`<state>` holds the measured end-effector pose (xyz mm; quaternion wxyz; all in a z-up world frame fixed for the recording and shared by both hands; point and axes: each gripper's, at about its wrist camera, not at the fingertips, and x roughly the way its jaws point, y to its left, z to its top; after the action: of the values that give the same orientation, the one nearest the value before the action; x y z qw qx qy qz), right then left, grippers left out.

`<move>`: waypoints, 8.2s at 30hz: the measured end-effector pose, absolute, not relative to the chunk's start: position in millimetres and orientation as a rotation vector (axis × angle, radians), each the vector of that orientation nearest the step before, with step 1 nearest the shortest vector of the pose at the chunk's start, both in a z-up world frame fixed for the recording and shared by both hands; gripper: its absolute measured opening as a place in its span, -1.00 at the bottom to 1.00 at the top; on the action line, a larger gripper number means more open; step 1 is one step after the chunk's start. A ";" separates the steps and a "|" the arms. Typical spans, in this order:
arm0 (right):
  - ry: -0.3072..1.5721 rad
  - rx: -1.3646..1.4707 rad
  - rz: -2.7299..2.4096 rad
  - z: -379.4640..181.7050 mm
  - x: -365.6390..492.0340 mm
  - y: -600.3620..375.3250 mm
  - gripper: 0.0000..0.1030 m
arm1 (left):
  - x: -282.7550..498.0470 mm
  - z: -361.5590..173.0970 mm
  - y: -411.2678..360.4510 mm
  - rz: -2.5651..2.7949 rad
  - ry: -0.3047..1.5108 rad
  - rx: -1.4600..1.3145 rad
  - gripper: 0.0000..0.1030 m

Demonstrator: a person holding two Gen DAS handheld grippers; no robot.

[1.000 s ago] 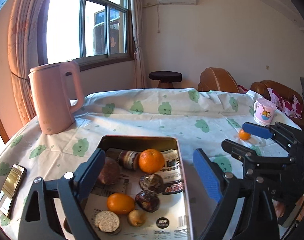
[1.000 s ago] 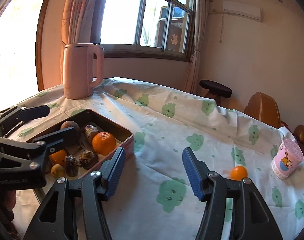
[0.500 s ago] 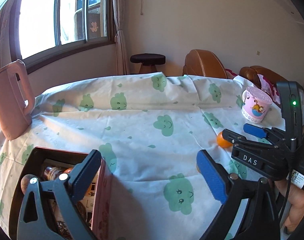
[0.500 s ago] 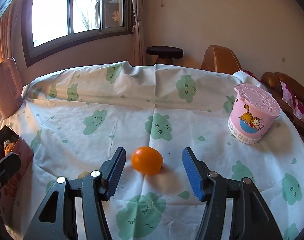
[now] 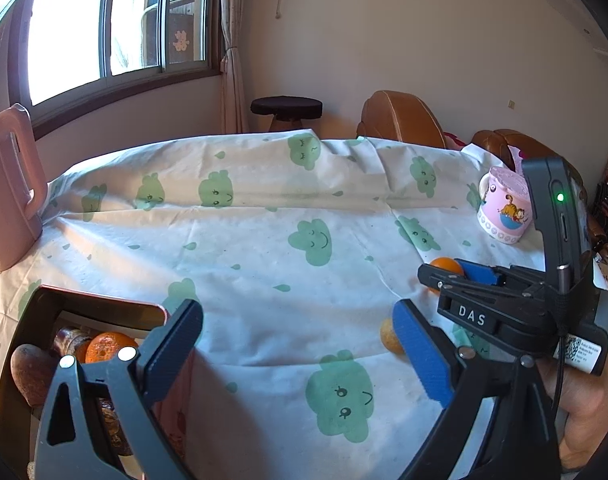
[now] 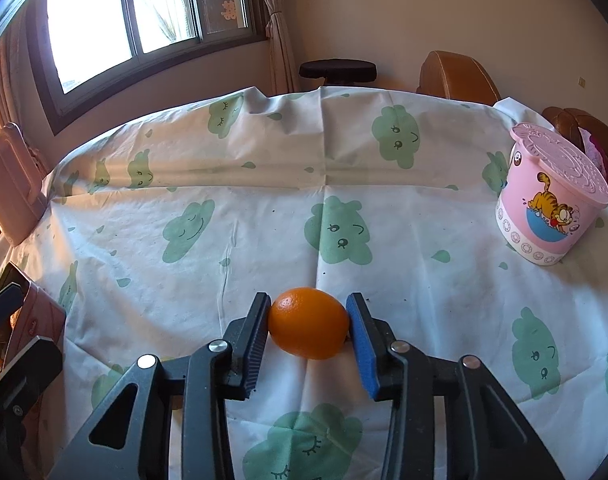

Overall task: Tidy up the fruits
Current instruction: 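Grasp an orange on the table with the right gripper, then grasp a small brown round fruit with the left gripper while the right holds the orange, then carry the brown fruit and orange toward the tin with both grippers, then lower the brown fruit and orange over the tin with both grippers, then open both grippers to drop the brown fruit and orange into the tin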

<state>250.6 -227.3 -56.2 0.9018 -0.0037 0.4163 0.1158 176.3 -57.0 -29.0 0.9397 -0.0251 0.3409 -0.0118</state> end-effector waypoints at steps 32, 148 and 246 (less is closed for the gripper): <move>0.762 0.075 0.198 -42.2 200.5 -264.8 -0.20 | 205.3 -67.9 -110.2 -0.259 0.879 -0.014 -0.42; 0.323 -0.012 0.313 5.8 103.4 -219.5 -0.20 | 95.2 -13.0 -46.1 -0.028 0.479 -0.019 -0.42; 0.605 -0.228 0.652 -29.4 89.7 -4.4 -0.06 | 46.7 -32.0 115.3 0.223 0.612 -0.054 -0.14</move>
<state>89.7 -4.4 -29.4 0.8965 -0.1098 0.2918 0.3148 46.7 115.3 -32.0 0.9470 -0.0264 0.3007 0.1094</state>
